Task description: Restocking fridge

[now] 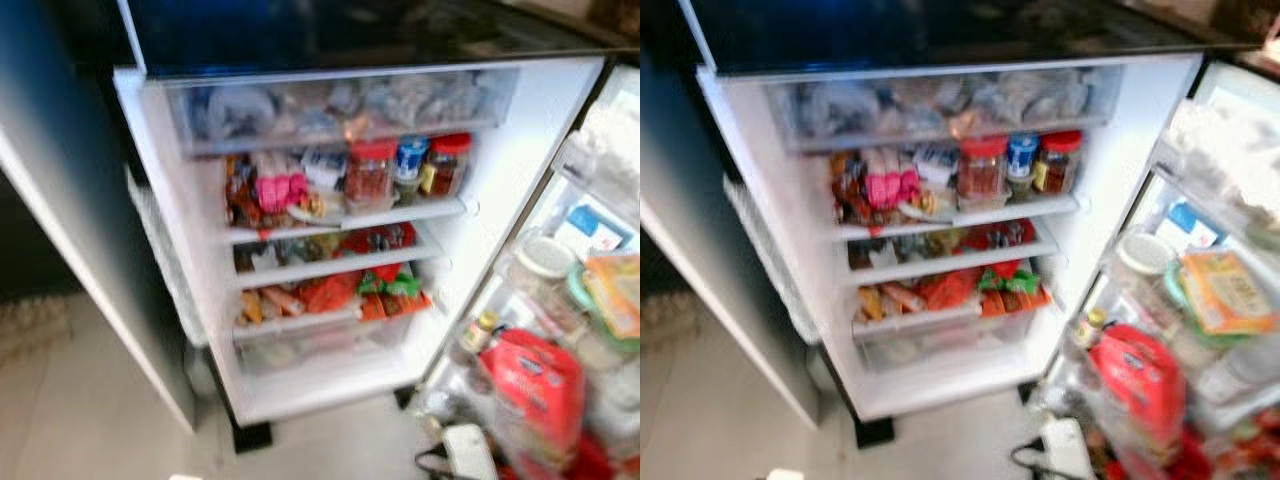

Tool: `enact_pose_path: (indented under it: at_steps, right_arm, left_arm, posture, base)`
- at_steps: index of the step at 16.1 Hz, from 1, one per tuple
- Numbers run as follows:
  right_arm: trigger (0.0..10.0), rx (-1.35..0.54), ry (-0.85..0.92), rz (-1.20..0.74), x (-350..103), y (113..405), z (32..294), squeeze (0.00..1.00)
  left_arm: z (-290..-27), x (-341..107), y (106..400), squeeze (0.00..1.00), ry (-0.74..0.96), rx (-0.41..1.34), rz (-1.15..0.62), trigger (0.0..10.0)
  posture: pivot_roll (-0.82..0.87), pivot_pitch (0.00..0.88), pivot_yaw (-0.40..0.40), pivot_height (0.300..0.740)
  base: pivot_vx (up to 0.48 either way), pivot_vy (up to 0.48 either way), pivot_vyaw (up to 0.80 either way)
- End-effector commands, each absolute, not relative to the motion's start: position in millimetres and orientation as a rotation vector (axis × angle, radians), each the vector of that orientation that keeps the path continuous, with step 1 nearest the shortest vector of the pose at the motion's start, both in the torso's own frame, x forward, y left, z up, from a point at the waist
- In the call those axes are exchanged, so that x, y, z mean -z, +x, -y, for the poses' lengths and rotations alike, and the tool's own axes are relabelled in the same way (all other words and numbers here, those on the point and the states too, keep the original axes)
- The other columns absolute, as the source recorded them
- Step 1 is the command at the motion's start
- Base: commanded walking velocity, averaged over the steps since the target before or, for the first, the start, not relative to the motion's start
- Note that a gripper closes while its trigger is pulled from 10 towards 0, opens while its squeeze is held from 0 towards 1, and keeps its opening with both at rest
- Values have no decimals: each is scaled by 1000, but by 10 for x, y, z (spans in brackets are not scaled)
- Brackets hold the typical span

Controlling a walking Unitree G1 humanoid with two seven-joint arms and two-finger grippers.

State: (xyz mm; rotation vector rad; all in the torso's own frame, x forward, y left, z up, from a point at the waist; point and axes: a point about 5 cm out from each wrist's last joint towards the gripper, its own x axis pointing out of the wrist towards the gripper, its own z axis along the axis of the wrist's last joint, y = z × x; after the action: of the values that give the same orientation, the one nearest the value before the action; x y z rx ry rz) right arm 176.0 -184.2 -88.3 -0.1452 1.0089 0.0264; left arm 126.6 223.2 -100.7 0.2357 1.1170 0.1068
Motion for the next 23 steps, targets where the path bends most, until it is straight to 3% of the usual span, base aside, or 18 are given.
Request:
enact_pose_path:
  at_steps: [1, 8, 23]
  right_arm:
    - [10000, -8, -145, -1010, 885, 1739, 1899, 0]
    - [10000, -9, -152, -1013, 884, 1739, 1908, 0]
    - [10000, -26, -168, -1017, 881, 1747, 1910, 0]
  left_arm:
    - [-2214, 1001, 1296, 0, 242, -100, -1108, 10000]
    - [-2207, 1002, 1298, 0, 240, -101, -1107, 10000]
    - [-2201, 1001, 1305, 0, 234, -103, -1103, 10000]
  posture:
    - [-37, 0, -23, 740]
    - [-39, 0, -23, 740]
    - [-37, 0, -27, 740]
  base:
    - [0, -277, 0]
    - [0, 0, 0]
    - [0, -254, 0]
